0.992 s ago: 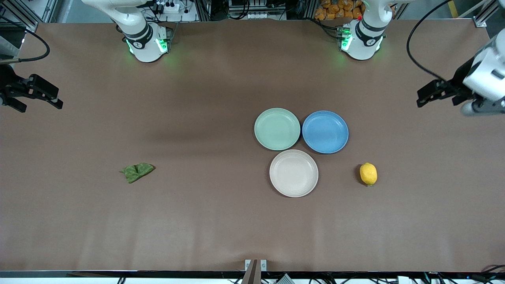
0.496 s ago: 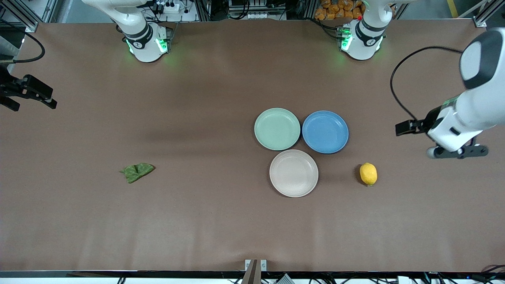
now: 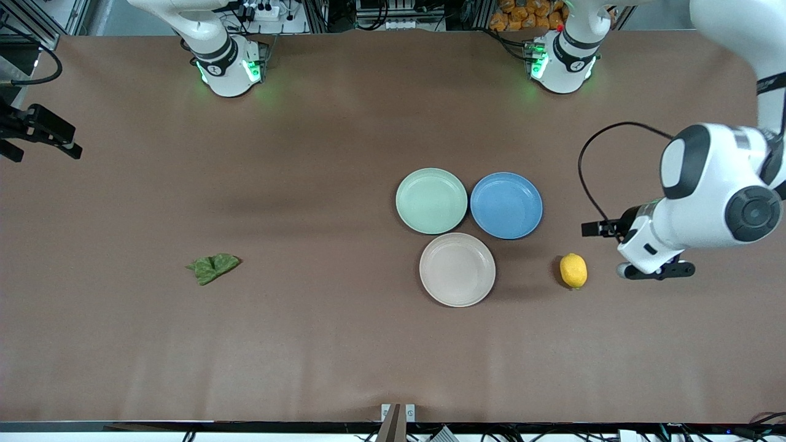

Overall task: Place lemon and lettuce in plates
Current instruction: 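Grasp the lemon with the left gripper while the right gripper reaches the lettuce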

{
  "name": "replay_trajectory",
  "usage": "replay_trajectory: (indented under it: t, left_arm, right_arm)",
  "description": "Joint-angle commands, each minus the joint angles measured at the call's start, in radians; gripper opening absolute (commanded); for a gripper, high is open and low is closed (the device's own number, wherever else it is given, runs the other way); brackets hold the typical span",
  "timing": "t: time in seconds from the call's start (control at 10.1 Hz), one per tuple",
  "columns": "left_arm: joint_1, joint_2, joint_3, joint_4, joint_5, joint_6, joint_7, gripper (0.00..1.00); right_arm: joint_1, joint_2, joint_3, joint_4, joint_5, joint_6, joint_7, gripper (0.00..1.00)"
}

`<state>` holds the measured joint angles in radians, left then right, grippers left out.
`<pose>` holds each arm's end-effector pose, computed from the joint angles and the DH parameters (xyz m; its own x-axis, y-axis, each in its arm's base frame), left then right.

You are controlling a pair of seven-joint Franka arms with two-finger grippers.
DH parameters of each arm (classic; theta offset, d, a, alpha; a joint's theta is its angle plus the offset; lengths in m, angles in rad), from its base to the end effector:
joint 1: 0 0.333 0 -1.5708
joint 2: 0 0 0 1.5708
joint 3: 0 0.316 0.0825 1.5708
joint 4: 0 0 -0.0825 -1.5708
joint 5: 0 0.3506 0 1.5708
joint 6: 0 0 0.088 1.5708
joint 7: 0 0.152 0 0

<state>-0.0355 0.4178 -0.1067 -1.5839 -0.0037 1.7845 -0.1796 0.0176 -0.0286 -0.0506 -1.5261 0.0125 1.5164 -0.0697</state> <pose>0.6044 -0.0806 0.3508 0.9750 0.0411 -0.2182 0.0439 -0.9990 0.0077 0.5077 -0.0152 0.6089 0.9991 0.0374 0.0198 0.0376 -0.9992 -0.0126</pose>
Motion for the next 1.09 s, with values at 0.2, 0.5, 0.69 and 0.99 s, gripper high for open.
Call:
replay_trajectory:
  t: [0.2, 0.5, 0.69, 0.99]
  left_arm:
    - [-0.001, 0.051, 0.002, -0.136, -0.012, 0.259, -0.011, 1.00]
    - [-0.004, 0.105, 0.002, -0.130, 0.059, 0.300, -0.011, 1.00]
    - [0.000, 0.150, 0.002, -0.125, 0.065, 0.363, -0.011, 1.00]
    - [0.006, 0.212, 0.004, -0.123, 0.064, 0.414, -0.012, 1.00]
  right_arm:
    - [-0.005, -0.020, 0.009, -0.098, -0.017, 0.026, 0.019, 1.00]
    - [-0.005, 0.021, 0.012, -0.250, -0.016, 0.207, 0.030, 1.00]
    - [-0.004, 0.050, 0.024, -0.293, -0.016, 0.266, 0.030, 1.00]
    - [-0.002, 0.168, 0.026, -0.296, -0.003, 0.309, 0.031, 1.00]
